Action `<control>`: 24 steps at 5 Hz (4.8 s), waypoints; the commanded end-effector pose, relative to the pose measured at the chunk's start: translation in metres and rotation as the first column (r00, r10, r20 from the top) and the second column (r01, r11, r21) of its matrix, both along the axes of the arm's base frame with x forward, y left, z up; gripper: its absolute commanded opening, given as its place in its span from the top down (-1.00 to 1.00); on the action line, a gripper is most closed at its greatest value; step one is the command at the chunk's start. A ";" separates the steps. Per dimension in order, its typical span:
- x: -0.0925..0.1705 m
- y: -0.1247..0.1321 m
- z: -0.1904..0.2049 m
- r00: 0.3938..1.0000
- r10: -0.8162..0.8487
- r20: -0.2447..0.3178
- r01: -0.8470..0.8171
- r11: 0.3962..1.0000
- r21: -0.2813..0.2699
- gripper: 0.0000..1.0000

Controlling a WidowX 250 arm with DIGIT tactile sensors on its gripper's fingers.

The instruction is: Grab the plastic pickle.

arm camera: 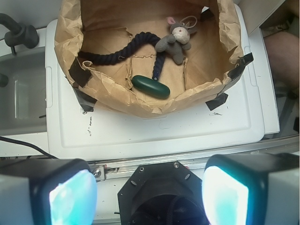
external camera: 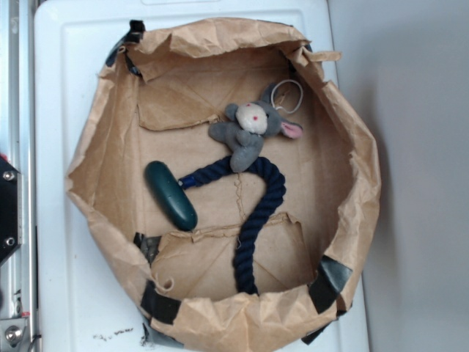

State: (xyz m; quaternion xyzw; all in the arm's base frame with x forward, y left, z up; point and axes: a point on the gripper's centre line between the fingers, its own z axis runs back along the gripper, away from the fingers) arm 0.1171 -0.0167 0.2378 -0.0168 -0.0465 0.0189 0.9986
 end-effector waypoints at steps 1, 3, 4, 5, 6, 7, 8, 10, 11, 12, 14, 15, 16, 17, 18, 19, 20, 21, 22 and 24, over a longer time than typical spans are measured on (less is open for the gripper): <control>0.000 0.000 0.000 1.000 0.000 0.000 0.000 1.000 0.000 -1.00; 0.091 -0.006 -0.017 0.999 0.027 0.040 -0.027 1.000 0.003 -1.00; 0.113 -0.011 -0.030 0.976 -0.218 0.021 0.219 0.973 -0.069 -1.00; 0.113 -0.011 -0.030 0.976 -0.218 0.021 0.219 0.973 -0.069 -1.00; 0.113 -0.011 -0.030 0.976 -0.218 0.021 0.219 0.973 -0.069 -1.00; 0.113 -0.011 -0.030 0.976 -0.218 0.021 0.219 0.973 -0.069 -1.00; 0.129 -0.001 -0.059 0.927 -0.375 -0.004 0.373 0.923 -0.091 -1.00; 0.123 0.018 -0.087 0.857 -0.511 0.067 0.513 0.858 -0.014 -1.00; 0.104 0.016 -0.103 0.810 -0.579 0.095 0.577 0.815 0.050 -1.00; 0.110 0.018 -0.115 0.820 -0.568 0.062 0.565 0.823 0.068 -1.00; 0.132 0.015 -0.129 0.854 -0.520 -0.007 0.519 0.850 0.085 -1.00; 0.145 0.014 -0.134 0.883 -0.468 -0.028 0.469 0.878 0.094 -1.00; 0.136 0.006 -0.140 0.870 -0.493 -0.025 0.492 0.862 0.126 -1.00; 0.113 0.004 -0.147 0.828 -0.561 -0.008 0.555 0.817 0.158 -1.00; 0.101 0.006 -0.154 0.802 -0.597 -0.022 0.592 0.788 0.170 -1.00; 0.101 0.010 -0.162 0.788 -0.612 -0.069 0.615 0.777 0.133 -1.00; 0.106 0.013 -0.162 0.787 -0.611 -0.088 0.617 0.781 0.093 -1.00; 0.108 0.012 -0.161 0.769 -0.633 -0.093 0.639 0.765 0.078 -1.00; 0.110 0.009 -0.166 0.763 -0.639 -0.097 0.646 0.759 0.082 -1.00; 0.121 0.008 -0.184 0.754 -0.644 -0.130 0.653 0.755 0.049 -1.00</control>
